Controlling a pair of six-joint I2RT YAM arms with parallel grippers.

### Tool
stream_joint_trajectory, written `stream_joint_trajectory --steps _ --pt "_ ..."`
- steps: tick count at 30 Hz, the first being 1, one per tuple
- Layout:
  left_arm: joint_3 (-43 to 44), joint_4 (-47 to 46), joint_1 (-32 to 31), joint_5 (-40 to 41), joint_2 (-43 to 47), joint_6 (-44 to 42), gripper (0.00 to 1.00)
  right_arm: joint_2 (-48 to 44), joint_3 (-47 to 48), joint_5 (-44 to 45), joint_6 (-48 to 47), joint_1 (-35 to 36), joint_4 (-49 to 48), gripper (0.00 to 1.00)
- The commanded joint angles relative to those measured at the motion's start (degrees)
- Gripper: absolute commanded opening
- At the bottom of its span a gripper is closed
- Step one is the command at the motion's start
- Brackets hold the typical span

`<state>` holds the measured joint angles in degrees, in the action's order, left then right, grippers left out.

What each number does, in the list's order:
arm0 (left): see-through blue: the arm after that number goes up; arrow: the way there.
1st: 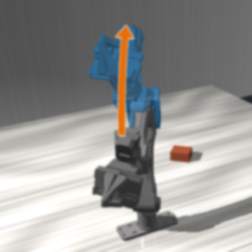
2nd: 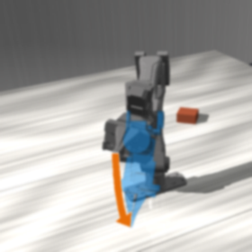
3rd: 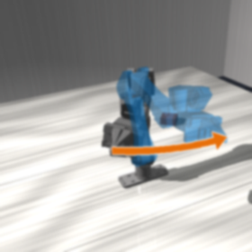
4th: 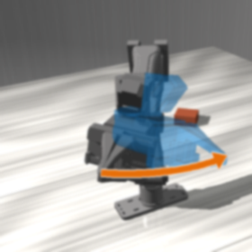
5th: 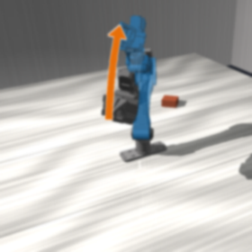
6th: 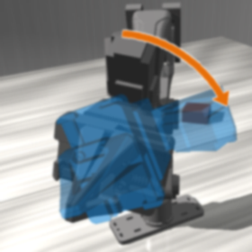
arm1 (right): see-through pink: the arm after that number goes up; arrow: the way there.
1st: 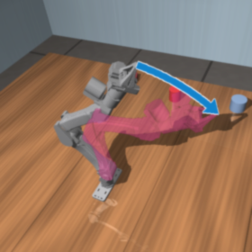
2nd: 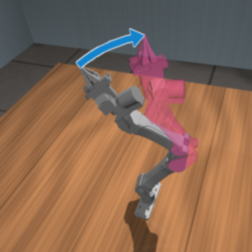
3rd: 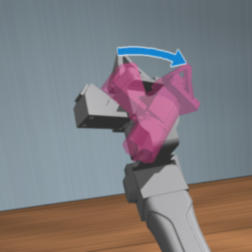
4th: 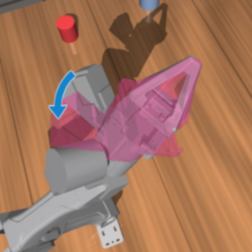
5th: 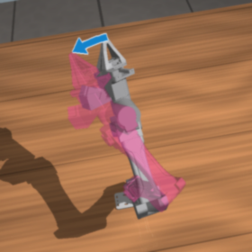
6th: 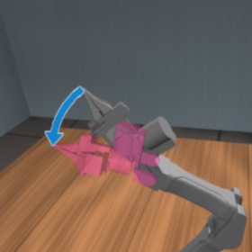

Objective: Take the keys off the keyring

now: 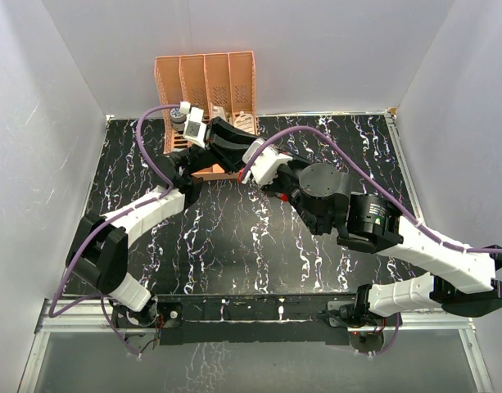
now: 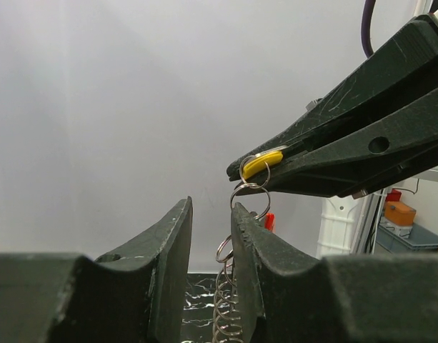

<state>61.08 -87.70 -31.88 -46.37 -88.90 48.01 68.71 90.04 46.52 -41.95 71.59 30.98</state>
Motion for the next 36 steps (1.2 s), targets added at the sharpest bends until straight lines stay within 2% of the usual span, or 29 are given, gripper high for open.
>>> stream_joint_trajectory --steps 1,13,19,26,36 --pt "1.19 -3.78 -0.76 -0.37 2.19 0.14 0.27 -1.05 -0.02 0.15 -0.49 0.3 -5.33 0.0" --pt "2.03 -3.85 -1.77 -0.18 1.72 0.21 0.27 -1.25 -0.3 0.15 -0.5 0.3 -5.66 0.0" --pt "1.79 0.34 -3.71 -0.2 2.42 -3.97 0.22 -1.11 -0.48 -0.02 -0.66 0.3 -6.24 0.0" --pt "-0.4 6.94 -4.66 4.05 5.71 -10.93 0.07 -1.24 -0.48 0.04 -0.5 0.3 -6.34 0.0" --pt "-2.45 9.41 -4.86 5.99 7.0 -13.54 0.14 -1.52 -0.32 0.68 -0.67 0.3 -6.24 0.0"
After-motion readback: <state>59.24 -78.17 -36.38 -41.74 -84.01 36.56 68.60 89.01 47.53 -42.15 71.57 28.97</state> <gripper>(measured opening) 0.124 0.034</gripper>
